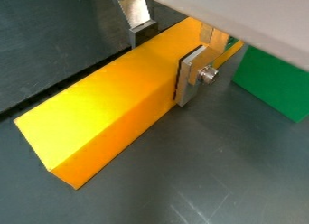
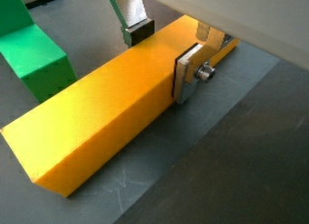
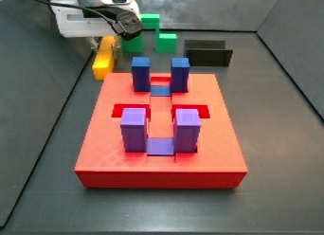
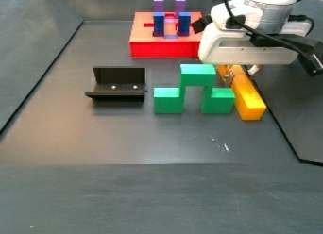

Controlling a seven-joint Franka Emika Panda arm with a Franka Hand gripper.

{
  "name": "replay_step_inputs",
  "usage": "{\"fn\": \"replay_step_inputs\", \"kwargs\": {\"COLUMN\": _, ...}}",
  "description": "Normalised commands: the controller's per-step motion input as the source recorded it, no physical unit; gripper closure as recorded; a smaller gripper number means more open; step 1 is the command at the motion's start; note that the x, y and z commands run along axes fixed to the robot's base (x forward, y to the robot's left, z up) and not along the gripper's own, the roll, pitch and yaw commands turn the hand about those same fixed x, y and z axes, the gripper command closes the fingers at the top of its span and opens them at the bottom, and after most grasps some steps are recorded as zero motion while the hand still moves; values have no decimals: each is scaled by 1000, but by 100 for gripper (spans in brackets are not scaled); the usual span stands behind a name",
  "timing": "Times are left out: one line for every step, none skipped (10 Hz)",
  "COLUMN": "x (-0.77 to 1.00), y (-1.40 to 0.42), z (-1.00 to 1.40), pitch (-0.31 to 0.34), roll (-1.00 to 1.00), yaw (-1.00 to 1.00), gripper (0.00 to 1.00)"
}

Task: Pick up the yellow object. Move up. Move to above the board. Insert the yellow object.
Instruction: Move up, then move to above the board.

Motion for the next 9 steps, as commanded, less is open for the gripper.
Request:
{"fn": "replay_step_inputs", "kwargs": {"x": 0, "y": 0, "z": 833, "pitch": 0, "roll": 0, "yaw": 0, "gripper": 100}}
{"fn": "replay_step_inputs", "kwargs": {"x": 14, "y": 20, "z": 836, "pitch": -5, "roll": 2, "yaw": -18, "gripper": 100}}
{"fn": "replay_step_inputs", "kwargs": {"x": -34, "y": 14, "z": 656, "pitch": 50, "roll": -8, "yaw": -28, "gripper": 100}}
{"fn": "replay_step_inputs", "kwargs": {"x": -13, "y": 11, "z": 398, "pitch": 50, "roll": -16, "yaw": -19, "gripper": 100}}
{"fn": "replay_step_inputs", "kwargs": {"x": 0, "y": 0, "z": 1400, "pitch": 0, "roll": 0, "yaw": 0, "gripper": 100}}
{"fn": "replay_step_inputs", "kwargs": {"x": -7, "y": 0, "z": 1400, "pitch": -2, "roll": -4, "yaw": 7, "gripper": 100}}
{"fn": "replay_step_inputs", "kwargs": {"x": -41, "y": -7, "z": 1400, "pitch": 47, "roll": -16, "yaw": 3, "gripper": 100}}
{"fn": "replay_step_inputs", "kwargs": {"x": -39, "y": -9, "z": 1400, "pitch": 23, "roll": -35, "yaw": 2, "gripper": 100}}
{"fn": "replay_step_inputs", "kwargs": {"x": -10, "y": -6, "z": 1400, "pitch": 21, "roll": -51, "yaw": 0, "gripper": 100}}
